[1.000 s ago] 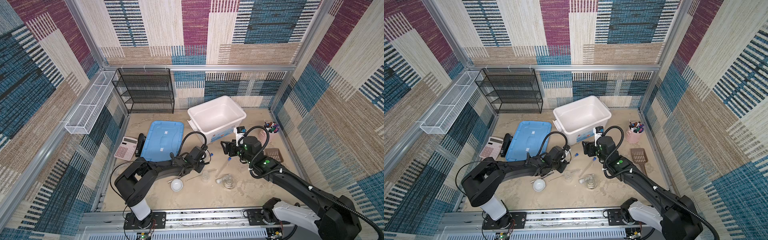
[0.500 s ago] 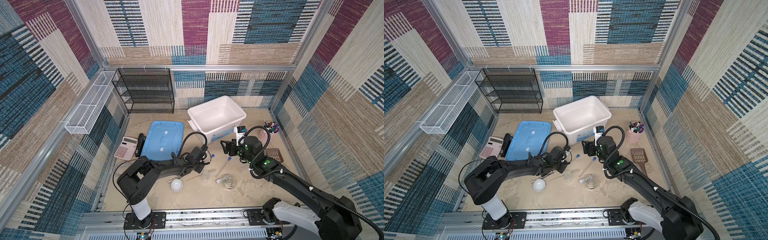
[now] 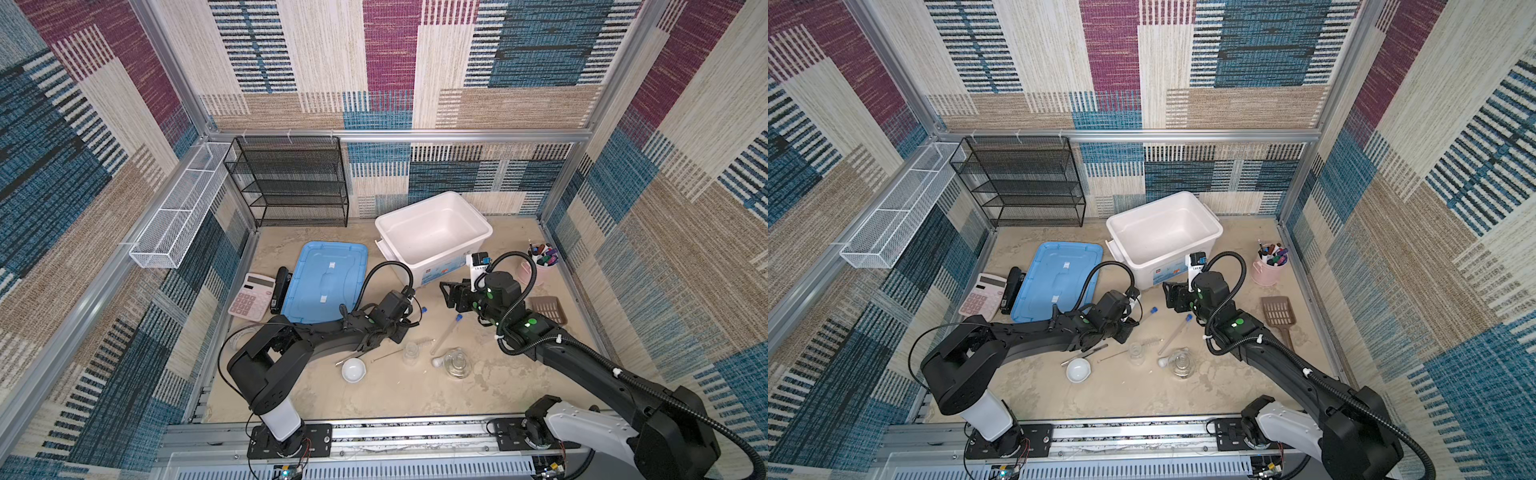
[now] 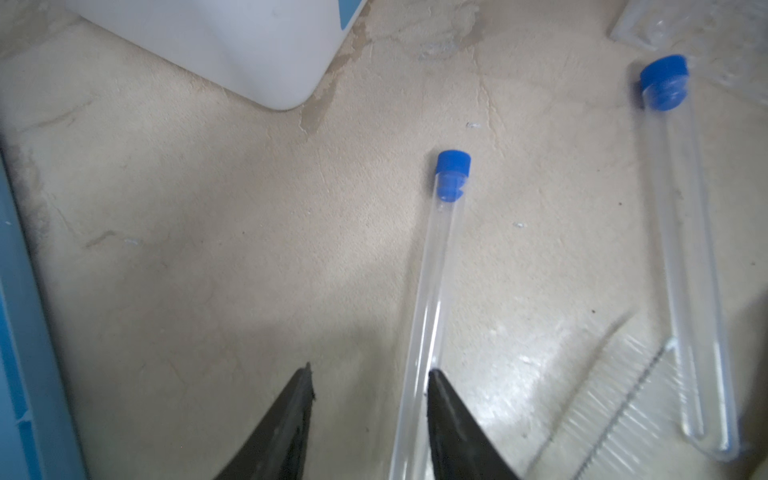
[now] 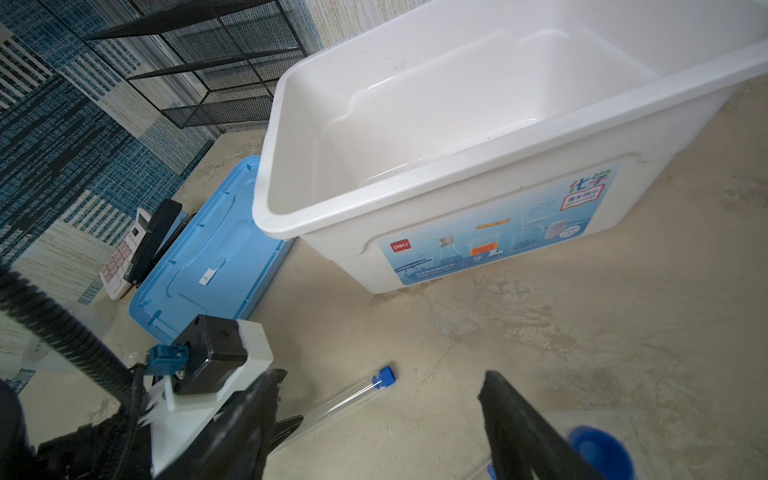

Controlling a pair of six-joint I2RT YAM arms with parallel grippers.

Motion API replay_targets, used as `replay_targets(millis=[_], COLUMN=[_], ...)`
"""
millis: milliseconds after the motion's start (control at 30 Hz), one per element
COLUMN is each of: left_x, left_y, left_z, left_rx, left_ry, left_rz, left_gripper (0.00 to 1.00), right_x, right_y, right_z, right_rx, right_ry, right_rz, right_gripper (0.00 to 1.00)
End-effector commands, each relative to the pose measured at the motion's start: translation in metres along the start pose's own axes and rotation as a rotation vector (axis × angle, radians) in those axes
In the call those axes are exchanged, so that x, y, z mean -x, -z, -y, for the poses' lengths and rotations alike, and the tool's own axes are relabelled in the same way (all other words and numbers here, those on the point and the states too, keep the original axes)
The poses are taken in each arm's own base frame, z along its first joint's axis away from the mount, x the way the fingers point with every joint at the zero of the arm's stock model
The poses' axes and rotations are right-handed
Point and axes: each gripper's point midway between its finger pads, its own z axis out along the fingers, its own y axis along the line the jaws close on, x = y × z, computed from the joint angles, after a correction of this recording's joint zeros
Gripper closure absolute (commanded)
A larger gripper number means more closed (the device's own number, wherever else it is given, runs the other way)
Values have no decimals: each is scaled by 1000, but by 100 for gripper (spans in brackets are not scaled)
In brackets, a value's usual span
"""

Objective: Organize the chemistry lab equipment
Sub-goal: 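Close the left gripper on the blue-capped tube while the right gripper moves toward it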

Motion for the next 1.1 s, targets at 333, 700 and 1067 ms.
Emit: replay_targets(millis=[333,700,1067], left_x=[-17,-29,-33], left_y=[-17,-24,-24], left_z=[14,4,0], left_rx=[-61,-13,-10], left_ry=[-42,-35,-12], left_rz=[-118,-165,-157], left_gripper=[64,74,90], right_x=[8,6,6], right_y=[0,-2,-9], right_z=[-3,0,-8], right_rx=[5,-4,27], right_ry=[-8,-4,12], right_rz=[28,20,-2], right_gripper=[21,21,20])
